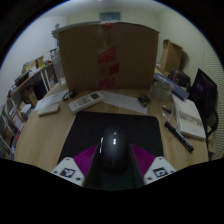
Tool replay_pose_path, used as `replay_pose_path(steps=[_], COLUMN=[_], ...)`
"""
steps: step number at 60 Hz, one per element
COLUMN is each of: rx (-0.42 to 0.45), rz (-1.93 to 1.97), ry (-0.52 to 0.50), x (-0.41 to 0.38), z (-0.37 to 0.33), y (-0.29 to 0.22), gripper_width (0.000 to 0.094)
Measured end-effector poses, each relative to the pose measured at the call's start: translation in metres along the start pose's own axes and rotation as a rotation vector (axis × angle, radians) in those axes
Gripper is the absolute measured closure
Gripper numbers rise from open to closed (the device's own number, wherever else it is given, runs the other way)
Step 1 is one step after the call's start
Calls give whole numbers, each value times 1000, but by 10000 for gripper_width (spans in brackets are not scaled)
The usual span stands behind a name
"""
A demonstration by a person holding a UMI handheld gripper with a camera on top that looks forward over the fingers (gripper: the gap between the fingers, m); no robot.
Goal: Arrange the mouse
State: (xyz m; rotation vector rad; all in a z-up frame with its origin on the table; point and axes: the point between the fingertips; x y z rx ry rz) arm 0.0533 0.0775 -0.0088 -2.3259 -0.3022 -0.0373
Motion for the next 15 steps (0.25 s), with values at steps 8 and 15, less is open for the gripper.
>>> replay_pose_path(steps=[8, 15], rx=[-21, -30], rz=[34, 82], ry=[10, 49], x=[-12, -29], z=[-30, -74], y=[2, 7], gripper_width=[100, 100])
Point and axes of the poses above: the point between the fingertips, and its own axes, seen from behind it with the camera up: x to the right, y down, z forward, the way the camera looks, and after that the axes turned 9 degrees about -z, right-handed
